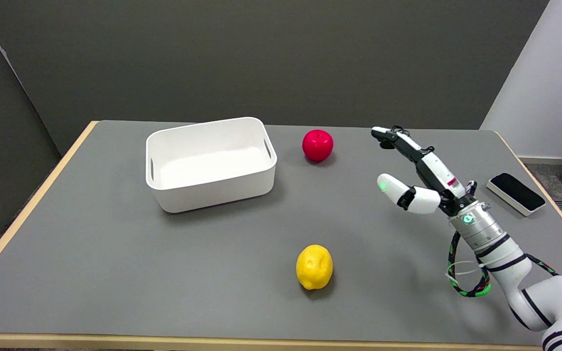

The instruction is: Pick up the lemon.

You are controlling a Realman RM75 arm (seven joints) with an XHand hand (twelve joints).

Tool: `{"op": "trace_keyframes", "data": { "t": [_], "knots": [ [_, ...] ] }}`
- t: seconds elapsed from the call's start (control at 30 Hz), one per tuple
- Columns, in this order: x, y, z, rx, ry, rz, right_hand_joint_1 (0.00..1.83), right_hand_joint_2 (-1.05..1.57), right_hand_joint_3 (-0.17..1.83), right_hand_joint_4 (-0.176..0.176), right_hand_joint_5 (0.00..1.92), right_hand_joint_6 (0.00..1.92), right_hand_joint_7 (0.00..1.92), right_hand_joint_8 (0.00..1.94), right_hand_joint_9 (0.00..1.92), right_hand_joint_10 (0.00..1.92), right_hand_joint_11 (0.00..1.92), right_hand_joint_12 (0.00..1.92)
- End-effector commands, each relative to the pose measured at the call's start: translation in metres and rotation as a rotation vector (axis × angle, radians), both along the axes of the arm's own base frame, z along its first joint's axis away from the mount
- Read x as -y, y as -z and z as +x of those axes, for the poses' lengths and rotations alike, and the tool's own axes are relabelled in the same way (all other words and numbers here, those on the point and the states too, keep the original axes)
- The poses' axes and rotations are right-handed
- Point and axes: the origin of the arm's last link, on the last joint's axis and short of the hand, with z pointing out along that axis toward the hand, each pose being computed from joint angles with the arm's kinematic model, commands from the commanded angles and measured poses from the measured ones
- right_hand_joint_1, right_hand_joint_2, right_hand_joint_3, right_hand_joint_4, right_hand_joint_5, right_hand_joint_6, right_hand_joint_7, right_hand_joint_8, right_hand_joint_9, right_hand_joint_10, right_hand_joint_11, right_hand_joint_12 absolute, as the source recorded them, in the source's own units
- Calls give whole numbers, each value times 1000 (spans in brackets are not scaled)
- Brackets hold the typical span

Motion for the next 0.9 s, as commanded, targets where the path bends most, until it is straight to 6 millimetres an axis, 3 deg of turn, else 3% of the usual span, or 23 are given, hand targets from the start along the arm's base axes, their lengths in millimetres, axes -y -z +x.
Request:
{"op": "trace_keyframes", "data": {
  "t": [0.03,0.17,0.33,0.53,0.7,0.9],
  "knots": [
    [-6,42,-13,-104,34,127,539,701,847,-74,186,381,183,296,40,673,-1,961],
    [-18,60,-11,-214,9,157,567,634,976,-72,167,457,165,386,36,679,-1,991],
    [-33,77,-2,-269,-19,189,592,624,979,-68,177,466,183,400,49,686,-1,1001],
    [-47,102,-14,-364,-22,290,611,618,978,-65,180,468,190,403,57,690,-1,1018],
    [-54,115,-15,-382,-45,403,620,604,978,-47,183,469,194,400,59,686,-1,1015],
    [-76,121,-12,-372,-38,453,614,601,977,-41,175,463,184,393,47,680,-1,1000]
  ]
}}
